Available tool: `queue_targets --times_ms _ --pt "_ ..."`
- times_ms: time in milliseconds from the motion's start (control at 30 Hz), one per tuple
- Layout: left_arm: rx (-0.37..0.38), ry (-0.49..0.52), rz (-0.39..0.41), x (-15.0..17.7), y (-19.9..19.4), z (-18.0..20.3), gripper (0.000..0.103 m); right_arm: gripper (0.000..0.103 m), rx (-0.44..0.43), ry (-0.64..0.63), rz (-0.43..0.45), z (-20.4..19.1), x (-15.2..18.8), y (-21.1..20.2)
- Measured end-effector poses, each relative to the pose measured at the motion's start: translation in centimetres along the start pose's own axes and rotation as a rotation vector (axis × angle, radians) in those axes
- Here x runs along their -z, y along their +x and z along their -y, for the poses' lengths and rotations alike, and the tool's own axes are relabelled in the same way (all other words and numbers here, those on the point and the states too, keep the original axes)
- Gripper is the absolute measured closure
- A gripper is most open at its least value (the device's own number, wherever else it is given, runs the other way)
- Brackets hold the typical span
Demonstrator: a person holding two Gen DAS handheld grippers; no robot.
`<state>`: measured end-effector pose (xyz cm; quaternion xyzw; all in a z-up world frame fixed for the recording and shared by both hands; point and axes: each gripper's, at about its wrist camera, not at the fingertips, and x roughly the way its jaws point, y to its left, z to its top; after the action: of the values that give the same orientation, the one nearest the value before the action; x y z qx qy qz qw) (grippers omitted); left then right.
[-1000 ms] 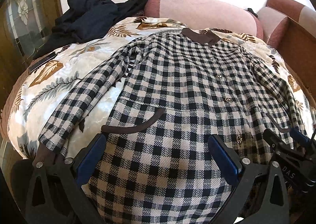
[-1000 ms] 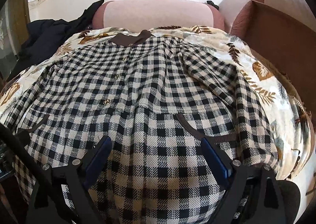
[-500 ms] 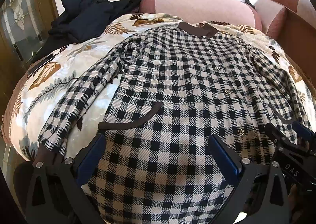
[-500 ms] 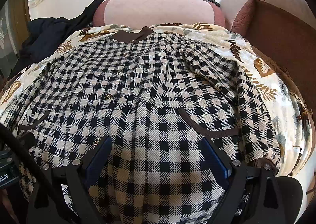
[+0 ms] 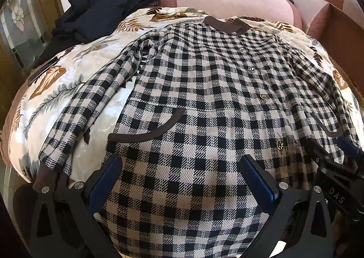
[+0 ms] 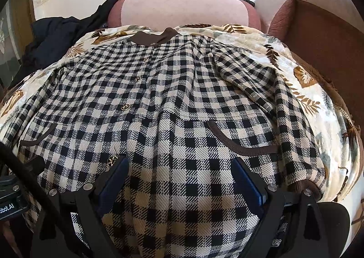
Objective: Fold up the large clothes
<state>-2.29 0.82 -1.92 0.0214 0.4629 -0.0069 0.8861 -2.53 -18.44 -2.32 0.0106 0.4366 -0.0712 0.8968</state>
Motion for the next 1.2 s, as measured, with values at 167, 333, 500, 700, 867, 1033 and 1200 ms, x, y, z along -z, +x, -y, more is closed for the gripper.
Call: queue_targets --times_ms 167,333,500,700,867,1033,1200 --pt "0.0 -0.002 -0.006 0.07 0.15 -0.04 0.0 0.009 0.003 0.001 -0.008 0.03 0.1 0.21" --pt "0.0 -0.006 -0.016 0.11 0.38 -0.07 0.0 0.009 0.009 -0.003 -0.014 0.03 0.22 0.4" --pt "0.0 -0.009 -0.023 0.16 0.62 -0.15 0.0 0.009 0.01 -0.004 -0.016 -0.06 0.28 0.48" --pt "-0.001 -0.009 -0.024 0.18 0.65 -0.11 0.0 0.009 0.015 -0.006 -0.02 -0.07 0.47 0.62" --pt "0.0 -0.009 -0.024 0.18 0.65 -0.13 0.0 0.009 0.018 -0.009 -0.023 -0.02 0.56 0.68" --pt "0.001 -0.011 -0.022 0.21 0.66 -0.21 0.0 0.009 0.041 -0.022 -0.031 -0.26 0.66 0.85" --pt "0.002 -0.016 -0.025 0.42 0.82 -0.33 0.0 0.009 0.087 -0.039 -0.037 -0.26 0.58 0.9"
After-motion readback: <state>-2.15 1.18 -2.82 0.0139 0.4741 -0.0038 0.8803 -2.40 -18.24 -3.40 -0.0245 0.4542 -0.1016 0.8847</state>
